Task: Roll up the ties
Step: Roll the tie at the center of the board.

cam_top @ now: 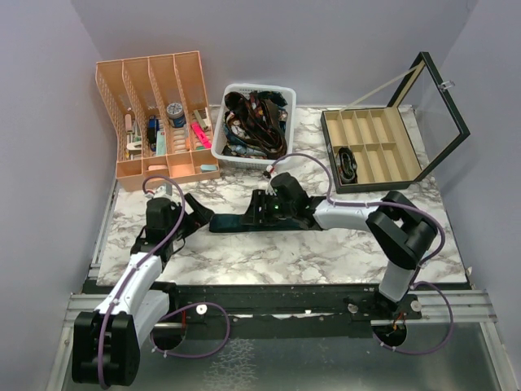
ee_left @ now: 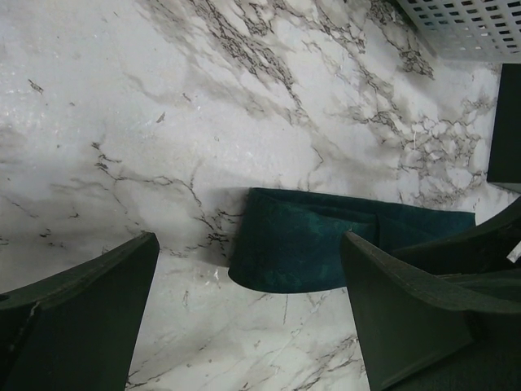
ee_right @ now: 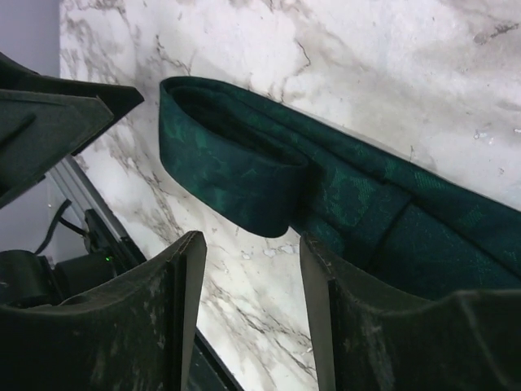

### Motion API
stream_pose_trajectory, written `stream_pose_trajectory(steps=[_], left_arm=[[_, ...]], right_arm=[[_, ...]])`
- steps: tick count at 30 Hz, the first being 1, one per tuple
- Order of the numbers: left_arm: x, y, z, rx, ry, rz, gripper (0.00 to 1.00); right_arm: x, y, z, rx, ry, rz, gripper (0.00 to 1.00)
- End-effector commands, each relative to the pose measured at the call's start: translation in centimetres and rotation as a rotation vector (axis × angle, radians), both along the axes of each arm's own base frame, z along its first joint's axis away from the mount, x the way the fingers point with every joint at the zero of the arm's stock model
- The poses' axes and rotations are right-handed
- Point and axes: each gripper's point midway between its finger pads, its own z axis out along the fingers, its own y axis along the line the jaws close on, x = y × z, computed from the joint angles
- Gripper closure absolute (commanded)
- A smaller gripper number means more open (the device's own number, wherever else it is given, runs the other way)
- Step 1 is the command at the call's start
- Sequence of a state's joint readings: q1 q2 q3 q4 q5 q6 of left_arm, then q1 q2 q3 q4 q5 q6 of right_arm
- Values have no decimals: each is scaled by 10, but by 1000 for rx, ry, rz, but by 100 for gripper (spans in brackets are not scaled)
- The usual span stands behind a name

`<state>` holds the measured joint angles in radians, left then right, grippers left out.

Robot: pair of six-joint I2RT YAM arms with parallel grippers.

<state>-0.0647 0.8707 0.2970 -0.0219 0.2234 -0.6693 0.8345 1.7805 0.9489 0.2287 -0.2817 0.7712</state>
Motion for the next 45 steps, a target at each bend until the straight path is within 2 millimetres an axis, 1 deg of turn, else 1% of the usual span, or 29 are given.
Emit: stream_pose_trajectory(steps=[1, 3, 6, 10, 13, 18, 21, 24, 26, 28, 31, 37, 39, 44, 45], left_arm=[[-4, -5, -1, -19, -9, -38, 8], [-3, -7, -1, -27, -21, -49, 9], [-5, -9, -3, -33, -21, -58, 9], [-4, -11, -1, -34, -33, -69, 11], [-3, -12, -1, -39, -45, -79, 12], [-3, -15, -2, -43, -53, -94, 12], [-4, -15, -5, -42, -52, -99, 13], [-5, -16, -7, -43, -60, -112, 14], [-6, -18, -8, -44, -66, -127, 16], [-6, -21, -7, -55, -81, -145, 17], [-6, -30, 1, -90, -130, -188, 17], [-8, -36, 5, -113, -154, -221, 20], [-9, -37, 3, -118, -149, -224, 20], [-9, -40, -9, -134, -85, -238, 21], [-9, -40, -12, -136, -68, -240, 22]], right_arm=[[-1, 2, -13, -51, 18, 14, 47], [-1, 5, -16, -60, 21, 23, 48], [2, 6, -20, -77, 23, 26, 52], [9, 4, -23, -113, 3, 17, 55], [11, 5, -29, -146, 9, 26, 59], [12, 3, -39, -178, 25, 24, 60], [12, 2, -42, -192, 25, 25, 63], [19, -1, -46, -227, 9, 9, 64], [20, -8, -52, -277, 16, -8, 66], [22, -12, -56, -303, 15, -19, 66], [22, -14, -59, -317, 15, -15, 66], [21, -14, -64, -334, 20, -8, 66], [22, -15, -65, -339, 20, -8, 67], [22, -17, -67, -357, 16, -3, 68], [23, -17, -67, -359, 13, -1, 70]])
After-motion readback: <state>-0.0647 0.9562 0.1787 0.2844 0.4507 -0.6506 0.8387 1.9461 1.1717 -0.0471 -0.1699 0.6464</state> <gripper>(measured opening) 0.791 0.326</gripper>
